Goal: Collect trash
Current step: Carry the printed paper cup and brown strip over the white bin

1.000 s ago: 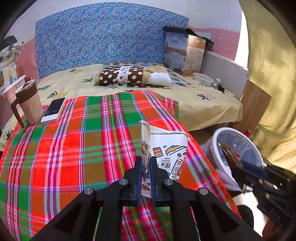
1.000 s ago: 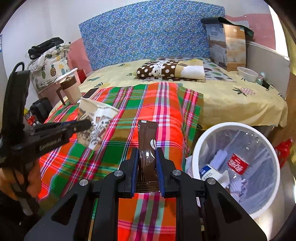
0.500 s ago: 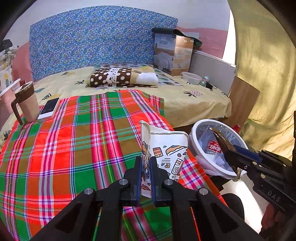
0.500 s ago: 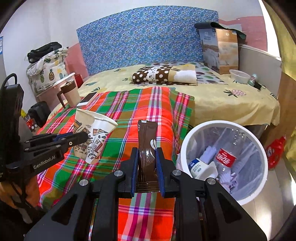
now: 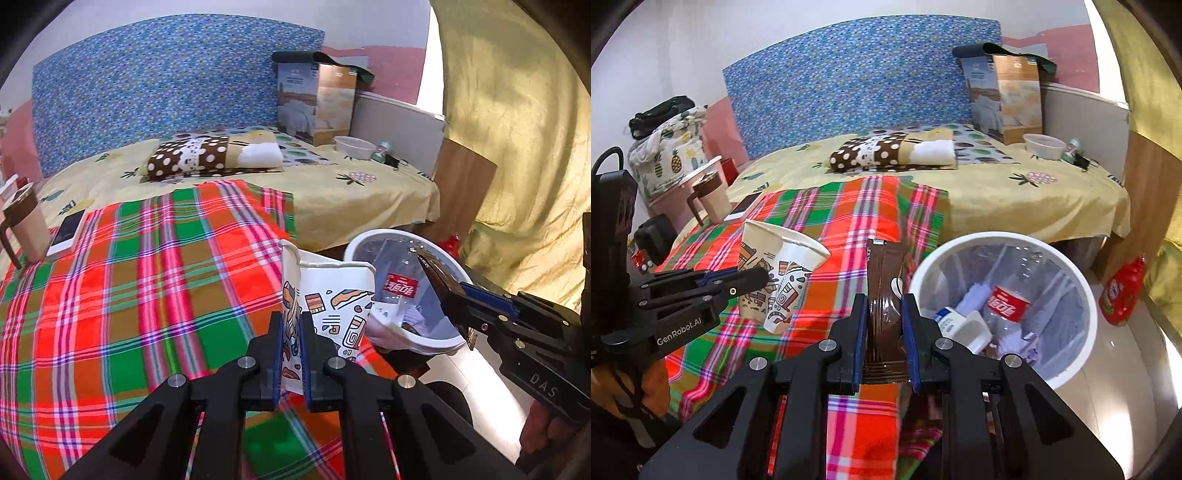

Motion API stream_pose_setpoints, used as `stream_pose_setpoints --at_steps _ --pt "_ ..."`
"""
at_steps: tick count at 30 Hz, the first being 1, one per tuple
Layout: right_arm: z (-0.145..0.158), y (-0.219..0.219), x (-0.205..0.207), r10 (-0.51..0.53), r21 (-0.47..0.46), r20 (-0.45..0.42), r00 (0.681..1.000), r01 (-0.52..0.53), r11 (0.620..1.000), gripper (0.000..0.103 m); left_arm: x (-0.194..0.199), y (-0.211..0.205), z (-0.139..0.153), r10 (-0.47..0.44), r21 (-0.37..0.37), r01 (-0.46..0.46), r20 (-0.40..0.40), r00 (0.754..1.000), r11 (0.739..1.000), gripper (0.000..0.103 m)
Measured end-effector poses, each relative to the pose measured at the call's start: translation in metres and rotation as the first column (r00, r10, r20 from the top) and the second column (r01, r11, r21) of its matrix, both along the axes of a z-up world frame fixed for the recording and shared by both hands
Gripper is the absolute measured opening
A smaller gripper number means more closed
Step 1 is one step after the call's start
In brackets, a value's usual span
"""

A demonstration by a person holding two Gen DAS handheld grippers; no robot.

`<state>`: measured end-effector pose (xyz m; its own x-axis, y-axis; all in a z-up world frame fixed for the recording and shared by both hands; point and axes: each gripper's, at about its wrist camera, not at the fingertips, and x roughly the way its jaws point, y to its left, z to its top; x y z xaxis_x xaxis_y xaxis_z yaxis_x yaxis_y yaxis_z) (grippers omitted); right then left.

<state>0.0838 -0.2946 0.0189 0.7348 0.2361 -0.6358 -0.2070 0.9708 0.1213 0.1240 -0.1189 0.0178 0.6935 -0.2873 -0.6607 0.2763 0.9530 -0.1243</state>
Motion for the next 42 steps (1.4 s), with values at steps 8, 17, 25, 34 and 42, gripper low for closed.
stream_pose_setpoints --at_steps 8,17,25,34,42 --pt "-0.003 -0.025 -0.002 -0.058 0.007 -0.008 0.998 0.058 0.998 0.021 0.008 -0.033 -0.003 -0.066 0.009 0.066 -0.006 0.998 0.998 0.008" --pt "-0.012 -0.048 -0.001 -0.119 0.019 -0.034 0.992 0.120 0.993 0.021 0.019 -0.070 -0.012 -0.134 0.013 0.135 -0.026 0.991 0.991 0.008" --pt "-0.022 -0.065 0.004 -0.156 0.024 -0.068 0.985 0.158 0.987 0.021 0.037 -0.094 -0.023 -0.179 -0.003 0.179 -0.062 0.982 0.984 0.008" --pt "-0.035 -0.080 0.014 -0.187 0.022 -0.119 0.975 0.191 0.981 0.021 0.056 -0.119 -0.038 -0.220 -0.001 0.221 -0.098 0.970 0.975 0.008" --pt "-0.046 -0.090 0.023 -0.211 0.014 -0.166 0.963 0.216 0.976 0.021 0.075 -0.136 -0.051 -0.240 0.002 0.243 -0.133 0.962 0.970 0.009"
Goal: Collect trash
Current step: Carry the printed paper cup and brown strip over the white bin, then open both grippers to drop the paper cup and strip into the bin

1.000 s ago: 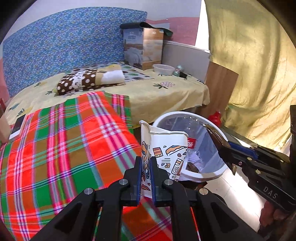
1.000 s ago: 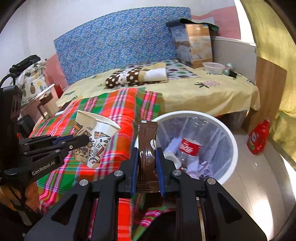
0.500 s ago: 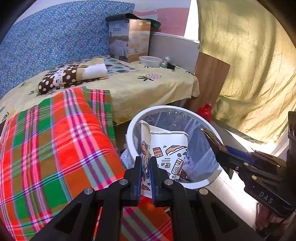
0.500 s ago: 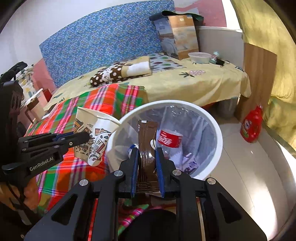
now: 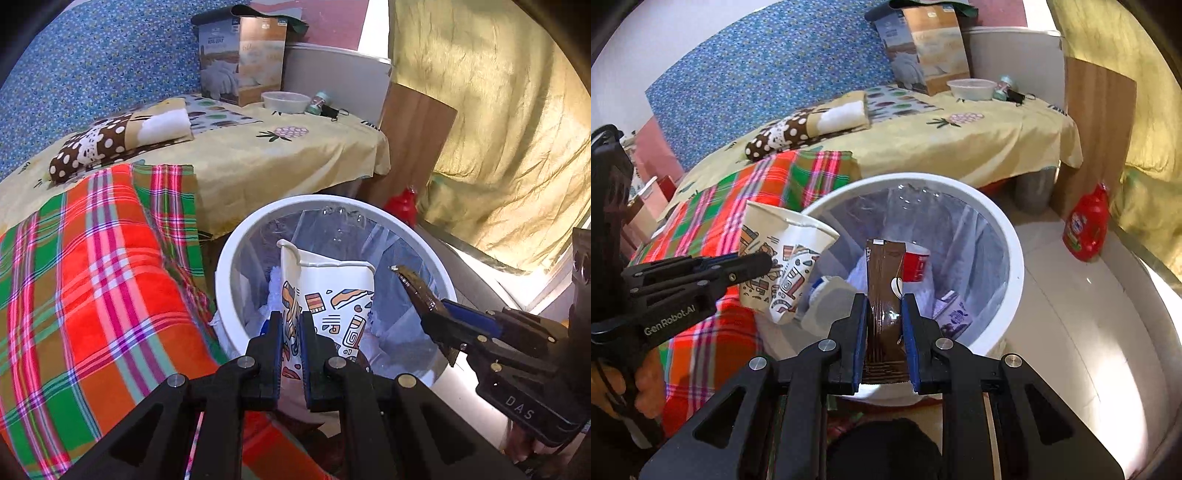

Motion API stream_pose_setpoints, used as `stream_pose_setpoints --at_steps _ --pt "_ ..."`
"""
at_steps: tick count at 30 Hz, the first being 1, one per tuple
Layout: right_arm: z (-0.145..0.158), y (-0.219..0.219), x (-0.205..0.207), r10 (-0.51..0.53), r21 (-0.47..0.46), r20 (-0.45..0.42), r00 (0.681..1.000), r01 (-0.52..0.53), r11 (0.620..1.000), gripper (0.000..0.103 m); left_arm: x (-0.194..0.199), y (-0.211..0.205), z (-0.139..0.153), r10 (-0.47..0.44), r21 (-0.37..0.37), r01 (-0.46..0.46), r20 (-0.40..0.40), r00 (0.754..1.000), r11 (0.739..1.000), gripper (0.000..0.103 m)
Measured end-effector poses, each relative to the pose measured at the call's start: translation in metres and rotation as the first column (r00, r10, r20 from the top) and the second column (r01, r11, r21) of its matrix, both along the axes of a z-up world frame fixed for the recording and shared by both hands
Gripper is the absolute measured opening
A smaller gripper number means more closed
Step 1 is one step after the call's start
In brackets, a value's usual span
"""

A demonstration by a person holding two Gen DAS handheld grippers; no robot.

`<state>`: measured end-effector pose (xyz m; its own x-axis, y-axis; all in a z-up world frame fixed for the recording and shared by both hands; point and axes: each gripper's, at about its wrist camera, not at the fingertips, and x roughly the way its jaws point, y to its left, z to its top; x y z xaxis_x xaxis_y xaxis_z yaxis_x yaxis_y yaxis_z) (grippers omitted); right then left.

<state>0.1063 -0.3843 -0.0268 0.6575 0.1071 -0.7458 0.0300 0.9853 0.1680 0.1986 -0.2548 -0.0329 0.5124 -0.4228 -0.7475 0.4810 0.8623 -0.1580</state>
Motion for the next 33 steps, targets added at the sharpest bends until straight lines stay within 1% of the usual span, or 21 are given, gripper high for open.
stream_pose_setpoints --at_steps 5,6,7,8,9,10,13,21,24,33 --pt "-0.002 -0.006 -0.001 -0.028 -0.006 -0.009 1.000 0.028 1.000 0.024 0.011 -0.007 -0.005 -0.005 -0.004 0.005 -0.013 1.000 1.000 0.009" --pt "-0.001 -0.007 -0.002 -0.034 -0.006 -0.006 0.999 0.034 0.999 0.027 0.013 -0.008 -0.006 -0.005 -0.003 0.005 -0.016 1.000 1.000 0.009" --pt "-0.001 -0.008 -0.002 -0.035 -0.004 -0.003 0.999 0.035 0.999 0.034 0.014 -0.008 -0.007 -0.005 -0.003 0.005 -0.018 1.000 1.000 0.009" --pt "-0.001 -0.008 -0.003 -0.035 -0.001 -0.002 0.999 0.035 0.999 0.038 0.015 -0.009 -0.007 -0.004 -0.004 0.004 -0.018 1.000 1.000 0.009" --pt "0.000 -0.009 -0.003 -0.037 0.000 -0.001 0.999 0.037 0.999 0.045 0.016 -0.009 -0.007 -0.003 -0.005 0.003 -0.018 1.000 1.000 0.010" --pt "0.001 -0.009 -0.003 -0.038 -0.001 0.002 0.999 0.038 0.999 0.047 0.016 -0.009 -0.007 -0.002 -0.009 0.002 -0.018 1.000 1.000 0.012" --pt "0.004 -0.008 -0.002 -0.039 -0.002 0.014 0.999 0.039 0.999 0.047 0.015 -0.007 -0.006 -0.004 -0.021 0.004 -0.018 1.000 1.000 0.017" --pt "0.013 -0.003 -0.008 -0.043 -0.012 0.033 0.999 0.044 0.999 0.047 0.007 0.004 0.005 0.008 -0.041 -0.008 0.003 1.000 0.999 0.019" --pt "0.017 0.000 -0.011 -0.045 -0.015 0.041 0.998 0.045 0.999 0.047 0.002 0.009 0.009 0.018 -0.045 -0.018 0.008 1.000 0.999 0.022" --pt "0.031 0.021 -0.029 -0.026 -0.029 0.083 0.996 0.029 0.999 0.047 -0.027 0.029 0.021 0.039 -0.042 -0.038 0.039 0.998 0.998 0.023"
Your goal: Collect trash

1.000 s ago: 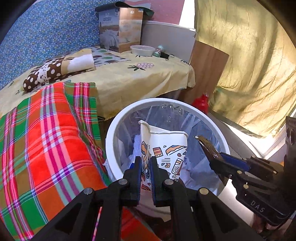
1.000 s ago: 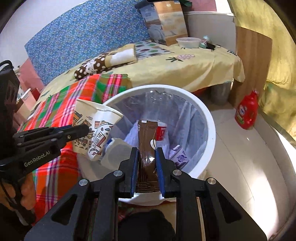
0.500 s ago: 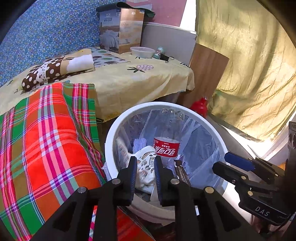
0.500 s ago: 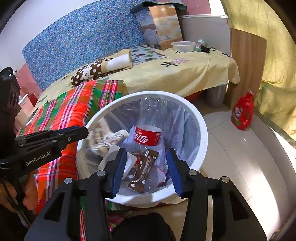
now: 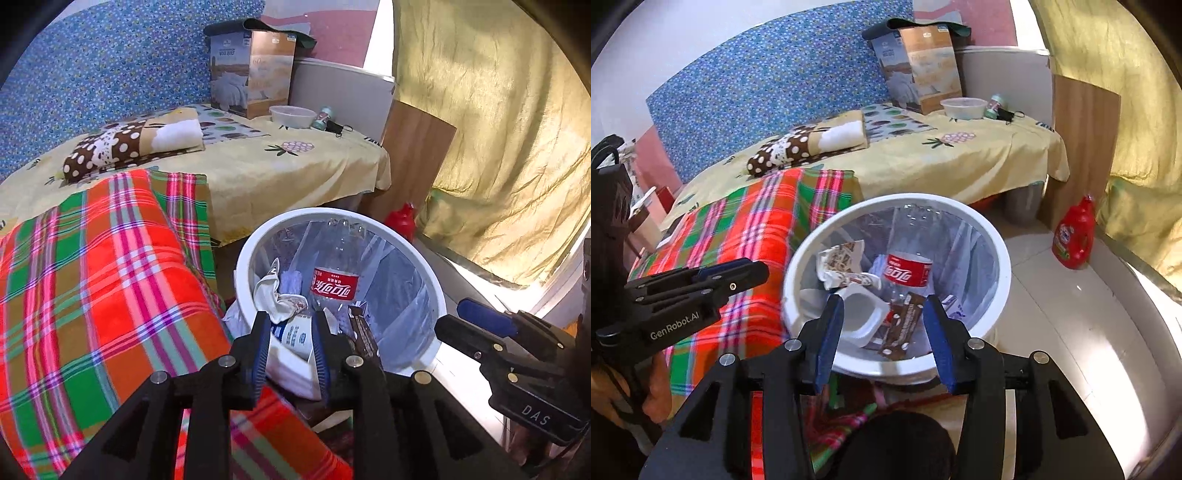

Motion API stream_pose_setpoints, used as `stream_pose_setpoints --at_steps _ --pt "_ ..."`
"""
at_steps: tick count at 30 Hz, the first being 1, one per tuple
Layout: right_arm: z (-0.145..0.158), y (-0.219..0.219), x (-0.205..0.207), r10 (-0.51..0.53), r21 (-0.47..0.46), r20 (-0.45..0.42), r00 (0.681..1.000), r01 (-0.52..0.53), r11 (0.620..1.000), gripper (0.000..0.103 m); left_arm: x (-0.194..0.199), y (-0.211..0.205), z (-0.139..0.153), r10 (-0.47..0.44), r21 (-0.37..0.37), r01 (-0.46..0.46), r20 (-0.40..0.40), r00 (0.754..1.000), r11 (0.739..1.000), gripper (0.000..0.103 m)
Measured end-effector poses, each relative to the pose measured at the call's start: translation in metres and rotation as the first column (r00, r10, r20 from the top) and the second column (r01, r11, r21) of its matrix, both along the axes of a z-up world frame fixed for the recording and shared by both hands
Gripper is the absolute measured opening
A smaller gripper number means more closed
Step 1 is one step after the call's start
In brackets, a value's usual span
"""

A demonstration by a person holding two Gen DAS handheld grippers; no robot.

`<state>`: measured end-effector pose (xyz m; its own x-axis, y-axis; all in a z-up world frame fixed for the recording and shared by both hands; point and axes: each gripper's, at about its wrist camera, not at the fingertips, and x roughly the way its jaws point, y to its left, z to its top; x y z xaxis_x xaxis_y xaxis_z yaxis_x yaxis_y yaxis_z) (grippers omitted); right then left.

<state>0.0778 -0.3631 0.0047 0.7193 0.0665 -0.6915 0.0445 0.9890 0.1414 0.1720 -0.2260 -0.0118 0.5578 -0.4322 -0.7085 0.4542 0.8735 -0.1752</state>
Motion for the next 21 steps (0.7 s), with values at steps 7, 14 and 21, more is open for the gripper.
stream_pose_setpoints --at_steps 7,14,21 --pt "0.007 0.015 -0.016 0.011 -0.007 0.030 1.000 -0.010 1.000 0.047 -0.032 0.021 0.012 0.022 0.012 -0.022 0.049 0.999 1.000 0.023" --pt "0.014 0.034 -0.031 0.041 -0.029 0.062 0.997 -0.039 0.999 0.047 -0.061 0.047 0.023 0.062 0.009 -0.063 0.083 0.995 0.998 0.023" --pt "0.018 0.051 -0.051 0.060 -0.035 0.084 0.995 -0.058 0.998 0.047 -0.086 0.068 0.030 0.094 0.012 -0.096 0.121 0.988 0.995 0.023"
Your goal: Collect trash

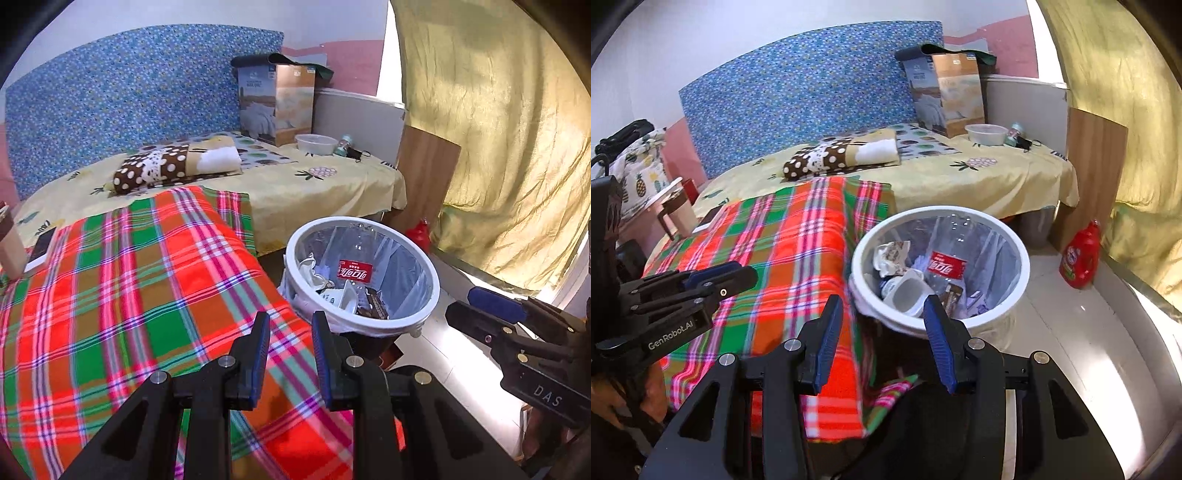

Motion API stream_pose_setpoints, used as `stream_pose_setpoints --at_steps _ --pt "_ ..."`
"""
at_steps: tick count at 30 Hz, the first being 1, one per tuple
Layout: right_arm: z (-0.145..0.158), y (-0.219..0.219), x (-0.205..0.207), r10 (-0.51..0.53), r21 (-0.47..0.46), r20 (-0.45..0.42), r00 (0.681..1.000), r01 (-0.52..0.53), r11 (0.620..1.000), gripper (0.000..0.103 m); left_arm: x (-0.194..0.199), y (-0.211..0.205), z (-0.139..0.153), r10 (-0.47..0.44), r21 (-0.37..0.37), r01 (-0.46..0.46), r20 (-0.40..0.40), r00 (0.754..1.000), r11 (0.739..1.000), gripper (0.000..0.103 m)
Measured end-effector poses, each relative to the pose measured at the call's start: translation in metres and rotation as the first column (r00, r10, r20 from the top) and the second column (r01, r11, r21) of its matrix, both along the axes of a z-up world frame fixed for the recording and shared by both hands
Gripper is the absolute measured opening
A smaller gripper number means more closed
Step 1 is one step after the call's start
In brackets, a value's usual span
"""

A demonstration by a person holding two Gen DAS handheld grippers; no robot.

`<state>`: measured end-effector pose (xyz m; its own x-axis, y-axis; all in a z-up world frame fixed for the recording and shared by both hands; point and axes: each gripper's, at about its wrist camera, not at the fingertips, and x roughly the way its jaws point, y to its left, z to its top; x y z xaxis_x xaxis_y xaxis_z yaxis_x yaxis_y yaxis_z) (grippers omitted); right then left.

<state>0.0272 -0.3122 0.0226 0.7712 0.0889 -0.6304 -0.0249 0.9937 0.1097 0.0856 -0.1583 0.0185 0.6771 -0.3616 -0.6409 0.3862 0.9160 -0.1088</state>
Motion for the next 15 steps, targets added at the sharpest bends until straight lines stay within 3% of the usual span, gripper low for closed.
stream_pose_setpoints --at_steps 15 --pt "-0.001 0.020 -0.022 0.020 -0.013 0.011 1.000 -0.020 1.000 0.047 -0.036 0.025 0.003 0.043 -0.019 -0.042 0.018 0.999 0.999 0.023"
